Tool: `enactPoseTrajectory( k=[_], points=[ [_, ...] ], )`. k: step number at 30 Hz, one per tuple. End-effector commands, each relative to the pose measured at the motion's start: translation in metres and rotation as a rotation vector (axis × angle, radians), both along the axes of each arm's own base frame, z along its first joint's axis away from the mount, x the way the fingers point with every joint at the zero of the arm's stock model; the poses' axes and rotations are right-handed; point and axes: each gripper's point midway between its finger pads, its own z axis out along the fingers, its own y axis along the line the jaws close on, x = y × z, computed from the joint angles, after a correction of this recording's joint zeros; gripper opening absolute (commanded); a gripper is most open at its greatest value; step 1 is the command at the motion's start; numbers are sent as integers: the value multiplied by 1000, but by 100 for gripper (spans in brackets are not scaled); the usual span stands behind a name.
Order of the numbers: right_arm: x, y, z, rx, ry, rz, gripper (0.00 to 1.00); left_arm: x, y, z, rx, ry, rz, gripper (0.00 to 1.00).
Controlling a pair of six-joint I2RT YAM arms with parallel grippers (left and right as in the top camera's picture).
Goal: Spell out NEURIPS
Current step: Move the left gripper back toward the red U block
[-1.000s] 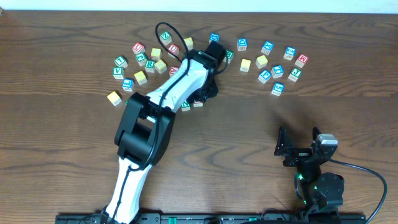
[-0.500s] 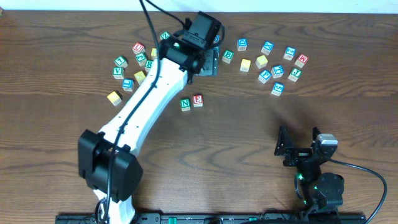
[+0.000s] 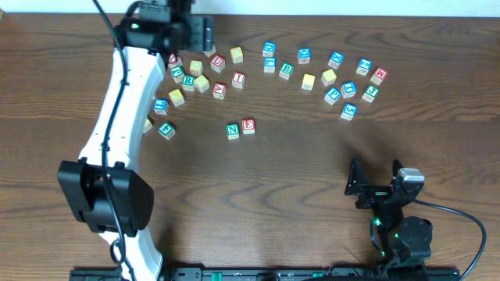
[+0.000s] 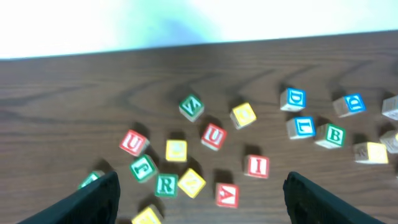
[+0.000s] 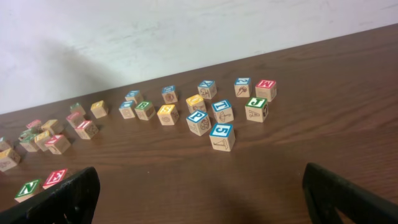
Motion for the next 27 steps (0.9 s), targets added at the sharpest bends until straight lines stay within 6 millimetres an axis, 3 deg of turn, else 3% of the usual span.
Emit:
enactPoseTrajectory(
  k=[1,5,13,27],
  points=[
    [0,-3,-1,-5,2,-14,99,9,-11,4,18,-40,-83,83],
    [0,-3,-1,-5,2,-14,99,18,-13,-3,23,-52,-92,83],
    [0,-3,-1,-5,2,-14,99,39,-16,-43,28,-23,-92,82],
    [0,-3,-1,-5,2,-14,99,54,-17,-94,46,31,-95,83]
  ],
)
